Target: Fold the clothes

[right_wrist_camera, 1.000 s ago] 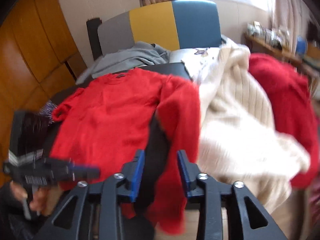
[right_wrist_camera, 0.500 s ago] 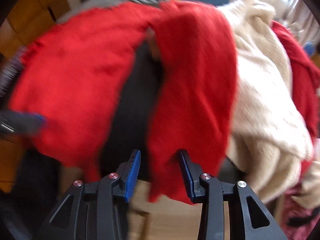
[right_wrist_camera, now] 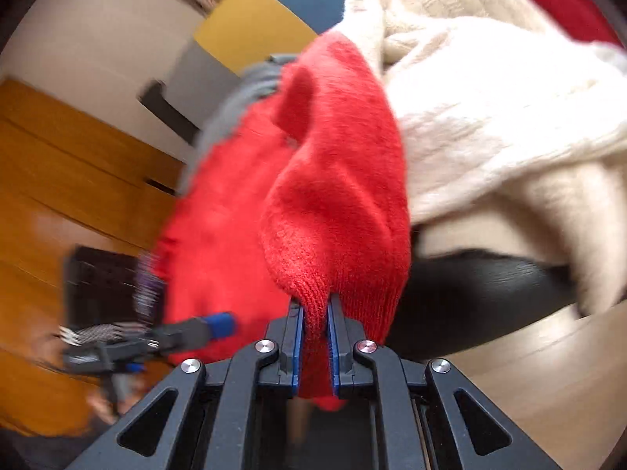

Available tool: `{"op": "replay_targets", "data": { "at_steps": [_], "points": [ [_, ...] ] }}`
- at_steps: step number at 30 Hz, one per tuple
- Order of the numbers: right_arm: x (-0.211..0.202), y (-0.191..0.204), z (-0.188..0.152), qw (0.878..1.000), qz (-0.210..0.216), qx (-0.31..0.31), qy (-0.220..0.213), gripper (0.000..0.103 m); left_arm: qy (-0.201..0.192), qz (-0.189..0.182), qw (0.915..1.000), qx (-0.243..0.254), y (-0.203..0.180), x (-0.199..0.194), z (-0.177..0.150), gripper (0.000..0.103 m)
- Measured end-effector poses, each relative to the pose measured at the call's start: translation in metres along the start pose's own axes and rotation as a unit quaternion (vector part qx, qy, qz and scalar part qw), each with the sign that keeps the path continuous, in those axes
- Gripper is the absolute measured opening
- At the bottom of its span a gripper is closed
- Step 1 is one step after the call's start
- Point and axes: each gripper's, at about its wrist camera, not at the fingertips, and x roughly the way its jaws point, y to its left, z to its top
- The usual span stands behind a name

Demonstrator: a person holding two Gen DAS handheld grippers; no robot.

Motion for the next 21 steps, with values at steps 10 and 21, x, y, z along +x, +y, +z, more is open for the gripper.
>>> {"op": "replay_targets", "data": {
  "at_steps": [10,21],
  "points": [
    [0.022,-0.01,0.014,0.984,0.144,0.106,0.001,0.011,-0.028,0.105,0.9831,0.147,-0.036,-0.018,-0.019,0.036],
    [0.053,0.044,0.01,0.986,0.151,0.07,0.032,0.012,-0.058,0.189,0.9682,0.153,-0.023,-0.027,-0.012,0.018]
  ]
}}
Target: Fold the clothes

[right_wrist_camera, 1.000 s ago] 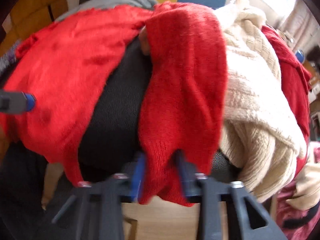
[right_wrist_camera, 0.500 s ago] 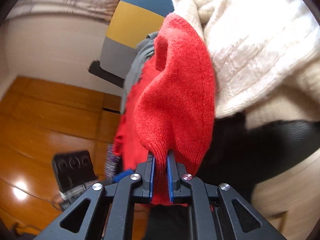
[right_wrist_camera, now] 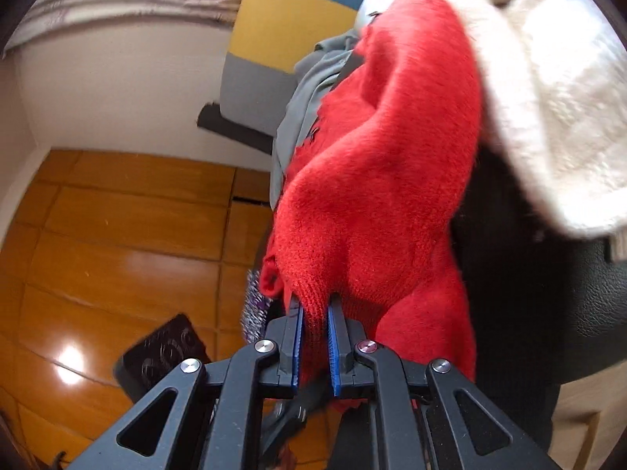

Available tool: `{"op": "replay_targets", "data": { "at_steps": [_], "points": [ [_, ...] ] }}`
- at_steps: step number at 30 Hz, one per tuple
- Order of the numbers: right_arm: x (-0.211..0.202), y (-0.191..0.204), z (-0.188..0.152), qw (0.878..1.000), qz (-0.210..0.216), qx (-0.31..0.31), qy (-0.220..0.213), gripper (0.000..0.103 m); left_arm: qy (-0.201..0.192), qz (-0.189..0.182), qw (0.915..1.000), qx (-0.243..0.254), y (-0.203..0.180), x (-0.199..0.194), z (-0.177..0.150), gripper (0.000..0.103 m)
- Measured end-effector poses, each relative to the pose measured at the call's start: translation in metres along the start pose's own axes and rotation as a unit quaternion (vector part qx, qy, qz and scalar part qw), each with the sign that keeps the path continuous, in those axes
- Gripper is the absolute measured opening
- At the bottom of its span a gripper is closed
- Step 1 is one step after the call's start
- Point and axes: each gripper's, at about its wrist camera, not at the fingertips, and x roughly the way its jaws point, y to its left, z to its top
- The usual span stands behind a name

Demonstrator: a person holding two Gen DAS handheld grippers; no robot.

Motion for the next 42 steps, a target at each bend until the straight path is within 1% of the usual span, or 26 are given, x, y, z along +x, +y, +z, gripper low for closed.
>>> {"op": "replay_targets", "data": {
  "at_steps": [1,2,3,4,5,6,7,8,10,11,13,14,15,17,19,21,23,25,26,29,32,33,36,37,39,42],
  "points": [
    [0.002,0.003,0.0,1.0,-0.004,-0.006,0.002,0.016,0.002,-0.011,0.9999,-0.012,0.007,-0.001,0.001,0.013],
    [0.002,0.005,0.001,1.0,-0.004,-0.007,0.004,0.017,-0.003,-0.022,0.9995,-0.02,0.014,-0.007,0.002,0.012],
    [0.002,0.008,0.002,1.0,-0.004,-0.009,0.004,0.018,-0.008,-0.031,0.9993,-0.022,0.019,-0.012,0.004,0.006],
    [-0.001,0.012,0.004,1.0,-0.006,-0.017,0.002,0.024,-0.016,-0.049,0.9982,-0.029,0.025,-0.023,0.007,0.006],
    [-0.004,0.017,0.006,1.0,-0.007,-0.025,0.0,0.033,-0.024,-0.069,0.9966,-0.037,0.031,-0.034,0.011,0.006],
    [-0.008,0.021,0.008,0.999,-0.008,-0.033,-0.002,0.038,-0.033,-0.089,0.9945,-0.045,0.038,-0.045,0.014,0.006],
    [-0.014,0.026,0.011,0.999,-0.011,-0.047,-0.009,0.048,-0.047,-0.1,0.9929,-0.044,0.042,-0.058,0.019,0.006],
    [-0.018,0.033,0.012,0.998,-0.016,-0.062,-0.015,0.051,-0.061,-0.109,0.9912,-0.043,0.047,-0.071,0.023,0.006],
    [-0.025,0.044,0.014,0.996,-0.03,-0.084,-0.029,0.052,-0.089,-0.128,0.987,-0.039,0.056,-0.098,0.031,0.006],
    [-0.029,0.048,0.015,0.994,-0.039,-0.092,-0.037,0.052,-0.097,-0.128,0.9864,-0.035,0.057,-0.105,0.035,0.006],
    [-0.032,0.055,0.028,0.99,-0.071,-0.109,-0.054,0.052,-0.111,-0.137,0.9837,-0.038,0.066,-0.119,0.042,0.006],
    [-0.031,0.059,0.031,0.986,-0.098,-0.117,-0.06,0.052,-0.116,-0.145,0.9815,-0.044,0.071,-0.124,0.047,0.006],
    [-0.03,0.061,0.034,0.982,-0.124,-0.125,-0.065,0.052,-0.124,-0.144,0.9807,-0.045,0.075,-0.131,0.053,0.006],
    [-0.038,0.05,0.034,0.974,-0.172,-0.132,-0.064,0.052,-0.141,-0.138,0.9794,-0.044,0.081,-0.146,0.065,0.006],
    [-0.039,0.042,0.037,0.966,-0.21,-0.136,-0.062,0.052,-0.172,-0.143,0.9736,-0.046,0.09,-0.17,0.079,0.006],
    [-0.031,0.036,0.047,0.961,-0.233,-0.133,-0.06,0.052,-0.21,-0.122,0.969,-0.045,0.102,-0.196,0.088,0.006],
    [-0.02,0.034,0.057,0.962,-0.233,-0.13,-0.056,0.052,-0.24,-0.101,0.9641,-0.051,0.118,-0.22,0.095,0.006],
    [-0.009,0.031,0.068,0.962,-0.233,-0.128,-0.052,0.052,-0.237,-0.054,0.9672,-0.074,0.144,-0.229,0.092,0.006],
    [-0.005,0.031,0.071,0.961,-0.238,-0.134,-0.049,0.052,-0.234,-0.029,0.968,-0.086,0.157,-0.233,0.09,0.006],
    [0.009,0.033,0.085,0.955,-0.251,-0.153,-0.044,0.051,-0.204,0.016,0.9711,-0.123,0.194,-0.227,0.08,0.006],
    [0.037,0.041,0.112,0.948,-0.262,-0.176,-0.047,0.05,-0.167,0.058,0.9721,-0.154,0.223,-0.213,0.064,0.006],
    [0.048,0.043,0.123,0.944,-0.268,-0.184,-0.048,0.05,-0.158,0.063,0.9719,-0.163,0.231,-0.208,0.057,0.006],
    [0.085,0.049,0.158,0.927,-0.309,-0.207,-0.04,0.05,-0.14,0.076,0.9707,-0.18,0.246,-0.197,0.041,0.006],
    [0.097,0.047,0.169,0.925,-0.32,-0.203,-0.038,0.05,-0.14,0.075,0.9695,-0.187,0.251,-0.195,0.038,0.006],
    [0.123,0.042,0.195,0.918,-0.346,-0.192,-0.025,0.05,-0.147,0.071,0.9669,-0.196,0.259,-0.197,0.035,0.006],
    [0.154,0.024,0.228,0.916,-0.37,-0.156,-0.007,0.05,-0.169,0.061,0.963,-0.201,0.265,-0.207,0.039,0.006]
  ]
}}
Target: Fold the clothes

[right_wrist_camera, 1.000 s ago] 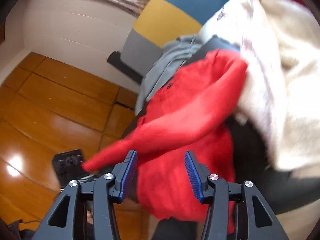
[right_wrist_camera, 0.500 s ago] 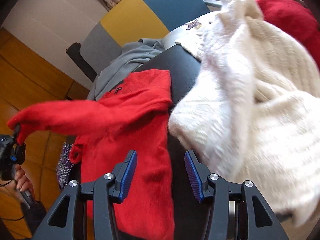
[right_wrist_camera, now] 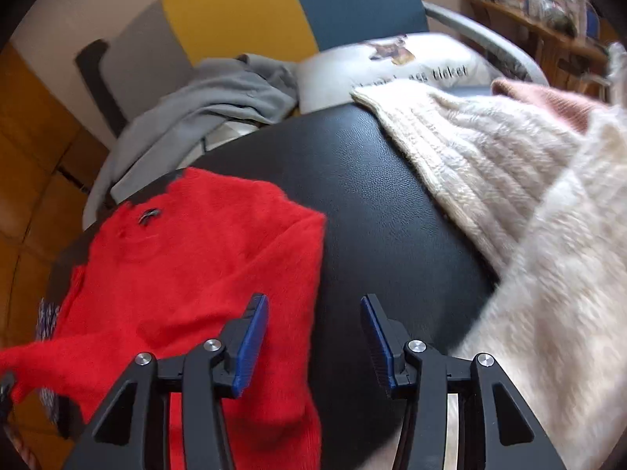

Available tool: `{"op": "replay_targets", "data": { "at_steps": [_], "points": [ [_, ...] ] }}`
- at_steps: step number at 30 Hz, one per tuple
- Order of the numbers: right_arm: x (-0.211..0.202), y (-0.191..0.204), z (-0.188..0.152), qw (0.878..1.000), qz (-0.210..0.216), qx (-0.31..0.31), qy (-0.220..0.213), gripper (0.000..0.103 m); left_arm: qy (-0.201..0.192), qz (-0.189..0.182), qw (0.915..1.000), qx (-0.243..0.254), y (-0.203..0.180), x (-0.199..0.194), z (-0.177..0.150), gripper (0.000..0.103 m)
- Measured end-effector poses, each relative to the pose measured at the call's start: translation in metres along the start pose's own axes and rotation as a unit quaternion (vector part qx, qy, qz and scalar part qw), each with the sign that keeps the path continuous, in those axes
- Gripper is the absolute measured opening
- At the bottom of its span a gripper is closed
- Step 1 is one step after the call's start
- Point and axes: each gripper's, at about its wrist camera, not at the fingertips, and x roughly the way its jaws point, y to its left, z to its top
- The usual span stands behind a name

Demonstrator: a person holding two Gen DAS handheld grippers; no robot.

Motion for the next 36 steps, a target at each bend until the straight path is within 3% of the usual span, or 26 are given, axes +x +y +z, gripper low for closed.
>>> {"op": "replay_targets", "data": {
  "at_steps": [3,5,11,13,15,19,21,23,24,26,27,30,33,36],
  "points": [
    [0.026,-0.006,0.012,0.999,-0.005,0.031,0.024,0.046,-0.017,-0.008,0.9997,0.015,-0.007,-0.001,0.023,0.006],
    [0.022,-0.001,0.016,1.0,-0.001,0.019,0.002,0.008,-0.029,-0.011,0.999,0.032,-0.015,-0.001,0.039,0.006],
    [-0.018,0.012,0.02,0.996,0.019,-0.011,-0.086,0.007,-0.081,-0.005,0.9959,0.04,-0.012,-0.003,0.071,0.006],
    [-0.019,0.007,0.019,0.995,0.002,-0.002,-0.099,0.007,-0.081,0.017,0.9966,0.005,0.011,0.009,0.076,0.006],
    [-0.011,-0.003,0.022,0.995,-0.005,0.027,-0.096,0.007,-0.056,0.058,0.9963,-0.027,0.039,0.032,0.072,0.006],
    [-0.017,-0.024,0.015,0.992,0.038,0.078,-0.09,0.011,0.019,0.103,0.992,-0.071,0.081,0.081,0.054,0.006],
    [-0.03,-0.022,0.003,0.991,0.065,0.067,-0.097,0.011,0.027,0.102,0.9914,-0.077,0.085,0.088,0.046,0.006],
    [-0.039,-0.015,-0.016,0.986,0.135,0.056,-0.075,0.014,0.023,0.083,0.9924,-0.088,0.085,0.085,0.043,0.006],
    [-0.041,-0.009,-0.029,0.982,0.174,0.053,-0.051,0.021,0.017,0.076,0.9928,-0.09,0.084,0.081,0.043,0.006],
    [-0.041,0.0,-0.051,0.977,0.205,0.058,-0.028,0.071,0.008,0.065,0.9935,-0.092,0.08,0.073,0.047,0.006],
    [-0.035,0.008,-0.063,0.974,0.22,0.059,-0.004,0.076,0.004,0.061,0.9941,-0.09,0.076,0.069,0.049,0.006],
    [-0.018,0.028,-0.084,0.968,0.24,0.073,0.025,0.076,-0.003,0.058,0.9957,-0.071,0.061,0.06,0.055,0.006],
    [0.004,0.023,-0.081,0.969,0.202,0.141,-0.005,0.076,-0.003,0.055,0.9965,-0.063,0.05,0.057,0.057,0.006],
    [0.009,0.001,-0.076,0.95,0.19,0.236,-0.07,0.066,-0.006,0.058,0.9964,-0.062,0.048,0.053,0.063,0.006]
  ]
}}
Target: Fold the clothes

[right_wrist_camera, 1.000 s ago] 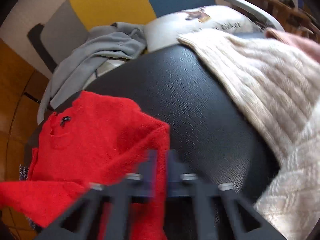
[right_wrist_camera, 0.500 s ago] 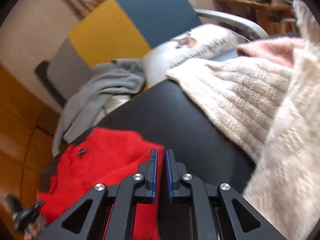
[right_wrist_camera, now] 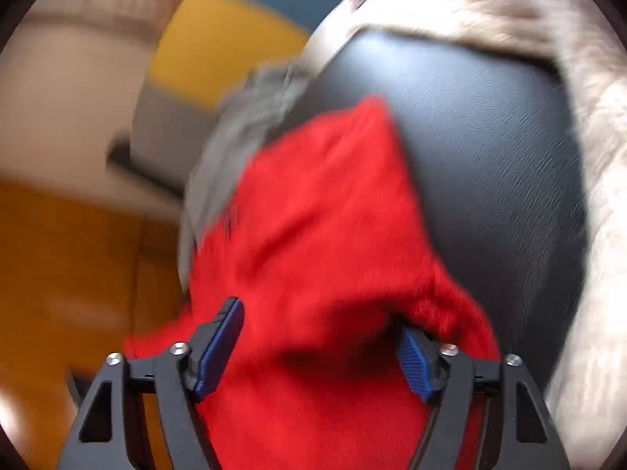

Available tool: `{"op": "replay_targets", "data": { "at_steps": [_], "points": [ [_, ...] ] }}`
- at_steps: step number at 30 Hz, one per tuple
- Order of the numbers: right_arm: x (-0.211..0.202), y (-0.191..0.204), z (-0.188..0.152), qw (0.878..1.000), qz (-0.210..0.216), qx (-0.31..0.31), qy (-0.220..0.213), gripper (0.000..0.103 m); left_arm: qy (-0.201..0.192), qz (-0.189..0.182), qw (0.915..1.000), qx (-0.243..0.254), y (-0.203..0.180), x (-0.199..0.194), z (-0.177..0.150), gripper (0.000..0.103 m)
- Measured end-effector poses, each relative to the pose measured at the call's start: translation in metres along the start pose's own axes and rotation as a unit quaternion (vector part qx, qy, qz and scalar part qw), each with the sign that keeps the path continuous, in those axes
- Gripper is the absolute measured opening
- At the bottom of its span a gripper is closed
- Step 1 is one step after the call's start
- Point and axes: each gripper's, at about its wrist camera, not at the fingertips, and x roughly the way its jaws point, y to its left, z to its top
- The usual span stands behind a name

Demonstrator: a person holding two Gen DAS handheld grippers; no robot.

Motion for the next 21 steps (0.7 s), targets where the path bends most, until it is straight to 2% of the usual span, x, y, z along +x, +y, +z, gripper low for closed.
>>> {"op": "replay_targets", "data": {
  "at_steps": [2,4,5,7,9,11,14,16,18,19,21],
  "points": [
    [-0.011,-0.003,0.002,0.999,-0.007,0.005,-0.05,0.044,-0.003,-0.002,1.0,-0.004,0.005,-0.001,0.0,0.006],
    [-0.014,-0.002,-0.001,0.996,-0.046,-0.042,-0.069,0.038,0.013,0.018,0.9998,-0.003,0.011,0.01,-0.005,0.006],
    [-0.008,-0.005,-0.003,0.994,-0.074,-0.062,-0.05,0.029,0.031,0.038,0.9988,-0.001,0.015,0.022,-0.011,0.006],
    [-0.011,0.0,-0.009,0.991,-0.08,-0.099,-0.037,0.031,0.065,0.069,0.9954,0.005,0.023,0.045,-0.023,0.006],
    [-0.017,0.011,-0.011,0.988,-0.085,-0.126,-0.013,0.036,0.081,0.071,0.9942,-0.001,0.033,0.059,-0.036,0.006],
    [-0.029,0.024,-0.012,0.983,-0.083,-0.165,0.0,0.037,0.079,0.06,0.9949,-0.017,0.04,0.062,-0.038,0.006],
    [-0.048,0.054,-0.015,0.959,-0.109,-0.263,-0.013,0.039,0.075,0.048,0.9957,-0.027,0.046,0.063,-0.036,0.006],
    [-0.052,0.075,-0.01,0.937,-0.13,-0.323,-0.027,0.039,0.076,0.047,0.9959,-0.018,0.044,0.063,-0.033,0.006],
    [-0.042,0.083,0.005,0.917,-0.142,-0.371,-0.019,0.043,0.076,0.048,0.9959,-0.008,0.04,0.063,-0.03,0.006],
    [-0.03,0.087,0.011,0.91,-0.151,-0.387,-0.008,0.049,0.076,0.049,0.9959,-0.003,0.037,0.063,-0.03,0.006],
    [-0.003,0.094,0.021,0.893,-0.173,-0.415,0.016,0.05,0.072,0.05,0.9961,0.006,0.034,0.062,-0.029,0.006]
  ]
}}
